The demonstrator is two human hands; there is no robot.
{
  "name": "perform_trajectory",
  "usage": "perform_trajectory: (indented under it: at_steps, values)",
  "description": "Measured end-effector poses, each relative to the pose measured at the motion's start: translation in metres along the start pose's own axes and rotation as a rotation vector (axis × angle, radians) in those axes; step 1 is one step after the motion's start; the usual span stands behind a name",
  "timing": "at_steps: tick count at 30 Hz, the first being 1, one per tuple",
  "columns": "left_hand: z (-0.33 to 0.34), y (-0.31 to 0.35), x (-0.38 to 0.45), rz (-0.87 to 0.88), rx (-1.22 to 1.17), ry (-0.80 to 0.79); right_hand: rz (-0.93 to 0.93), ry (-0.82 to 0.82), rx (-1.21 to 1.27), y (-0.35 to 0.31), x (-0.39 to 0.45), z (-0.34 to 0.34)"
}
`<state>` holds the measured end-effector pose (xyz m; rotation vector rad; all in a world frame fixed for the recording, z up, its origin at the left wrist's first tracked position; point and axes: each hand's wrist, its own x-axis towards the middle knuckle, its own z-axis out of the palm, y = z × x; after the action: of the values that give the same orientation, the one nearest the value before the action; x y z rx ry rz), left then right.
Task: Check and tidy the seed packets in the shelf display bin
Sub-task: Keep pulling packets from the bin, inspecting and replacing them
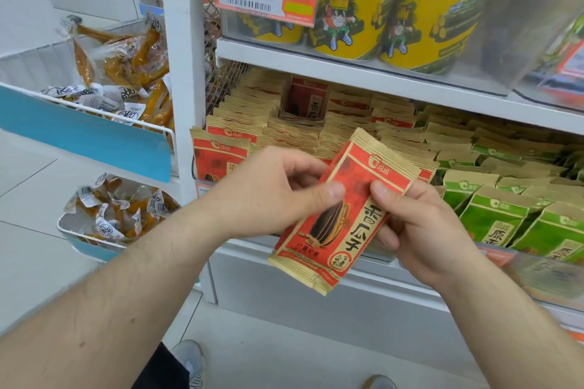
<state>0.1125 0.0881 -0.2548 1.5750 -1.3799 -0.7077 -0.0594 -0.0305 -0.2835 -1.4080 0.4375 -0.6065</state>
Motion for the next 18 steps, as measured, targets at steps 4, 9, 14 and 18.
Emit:
perform_trajectory:
  at_steps: [4, 9, 14, 18]
  values:
    - [-0.028, 0.005, 0.025, 0.134, 0.425, 0.284, -0.034, -0.012, 0.01, 0.0, -0.003, -0.008]
    - [-0.047, 0.0, 0.078, 0.018, 1.029, 0.036, -0.024, 0.069, -0.035, 0.001, -0.004, -0.01]
    - [-0.05, -0.011, 0.119, -0.137, 1.01, -0.07, -0.017, 0.1, -0.067, 0.002, -0.004, -0.01]
    - [-0.047, -0.018, 0.136, -0.221, 0.977, -0.108, -0.028, 0.085, -0.111, 0.001, -0.006, -0.01]
